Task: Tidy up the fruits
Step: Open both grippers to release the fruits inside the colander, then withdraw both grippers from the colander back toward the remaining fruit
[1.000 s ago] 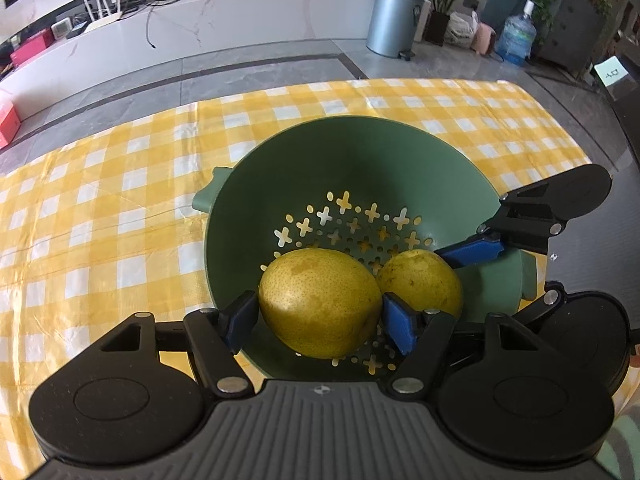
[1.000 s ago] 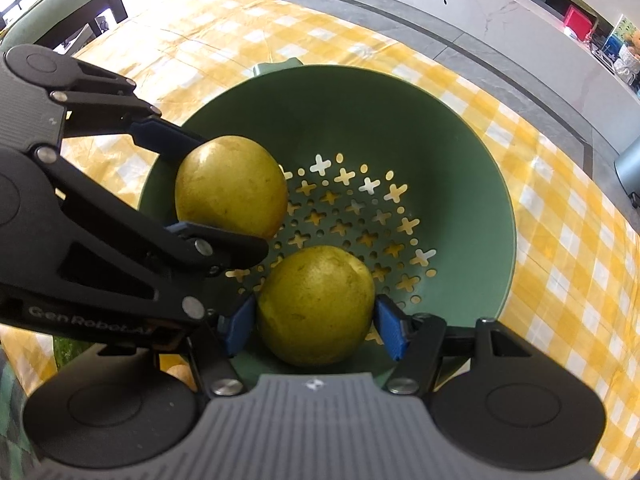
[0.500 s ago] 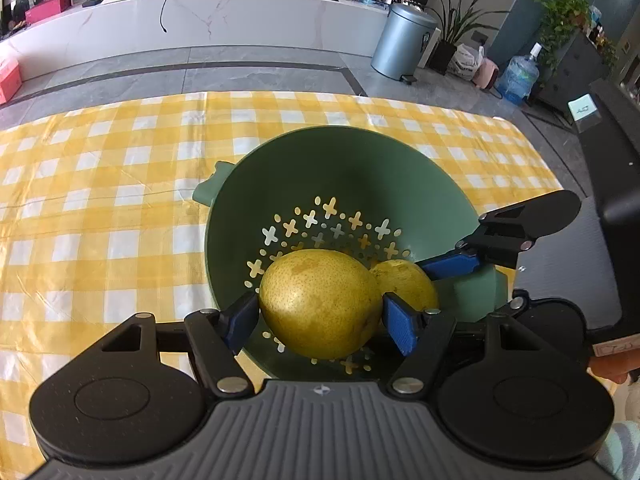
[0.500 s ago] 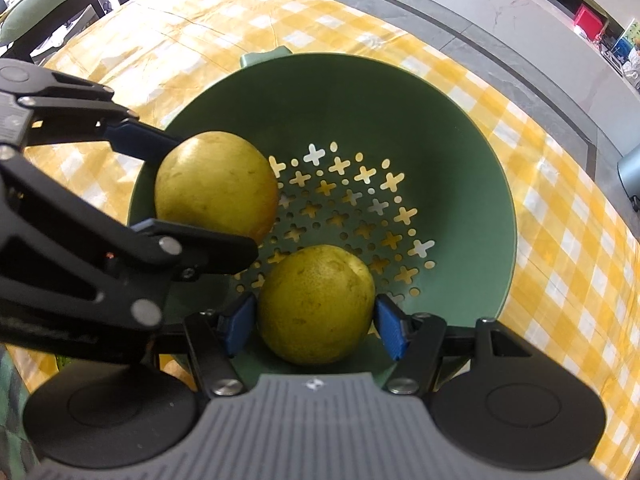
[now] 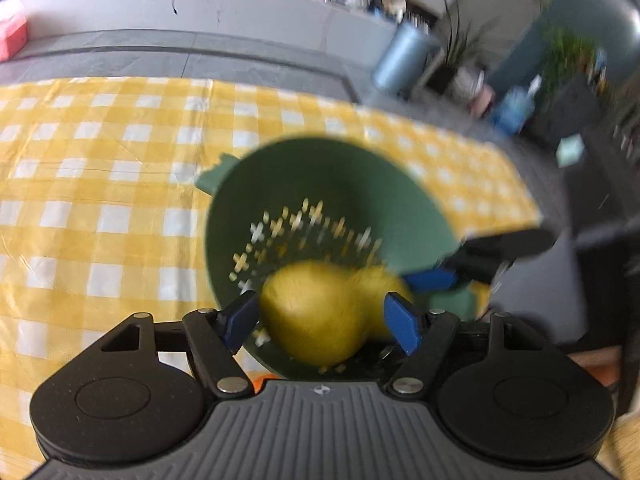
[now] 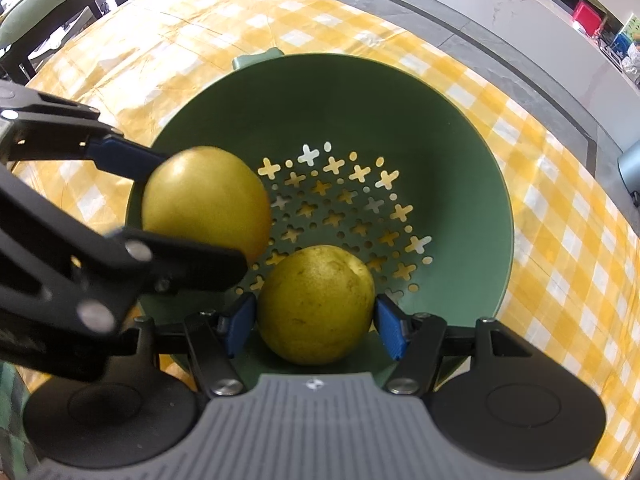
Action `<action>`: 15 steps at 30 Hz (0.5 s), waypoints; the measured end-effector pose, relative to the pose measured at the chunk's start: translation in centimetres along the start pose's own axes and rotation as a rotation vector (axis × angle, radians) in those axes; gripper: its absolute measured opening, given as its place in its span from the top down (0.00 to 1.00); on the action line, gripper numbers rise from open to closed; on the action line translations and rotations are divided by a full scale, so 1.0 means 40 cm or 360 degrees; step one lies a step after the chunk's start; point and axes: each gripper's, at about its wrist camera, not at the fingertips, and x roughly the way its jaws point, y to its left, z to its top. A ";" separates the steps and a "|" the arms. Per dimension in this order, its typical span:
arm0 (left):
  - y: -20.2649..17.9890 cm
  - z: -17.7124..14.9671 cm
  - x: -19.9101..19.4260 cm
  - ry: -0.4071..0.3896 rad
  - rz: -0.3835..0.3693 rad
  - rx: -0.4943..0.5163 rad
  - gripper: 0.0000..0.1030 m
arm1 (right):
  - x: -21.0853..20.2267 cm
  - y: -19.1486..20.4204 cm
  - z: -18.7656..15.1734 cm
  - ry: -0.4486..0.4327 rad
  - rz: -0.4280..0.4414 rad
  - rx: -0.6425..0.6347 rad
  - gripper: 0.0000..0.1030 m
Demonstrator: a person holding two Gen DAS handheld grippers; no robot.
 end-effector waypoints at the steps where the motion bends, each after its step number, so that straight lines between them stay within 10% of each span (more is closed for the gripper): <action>1: 0.007 0.005 -0.010 -0.0020 -0.0033 -0.0048 0.07 | 0.003 -0.001 -0.001 0.0005 -0.0001 0.0006 0.40; 15: 0.007 -0.010 -0.089 -0.0078 0.0142 0.0079 0.08 | 0.011 -0.010 0.023 0.0034 -0.0044 0.0133 0.40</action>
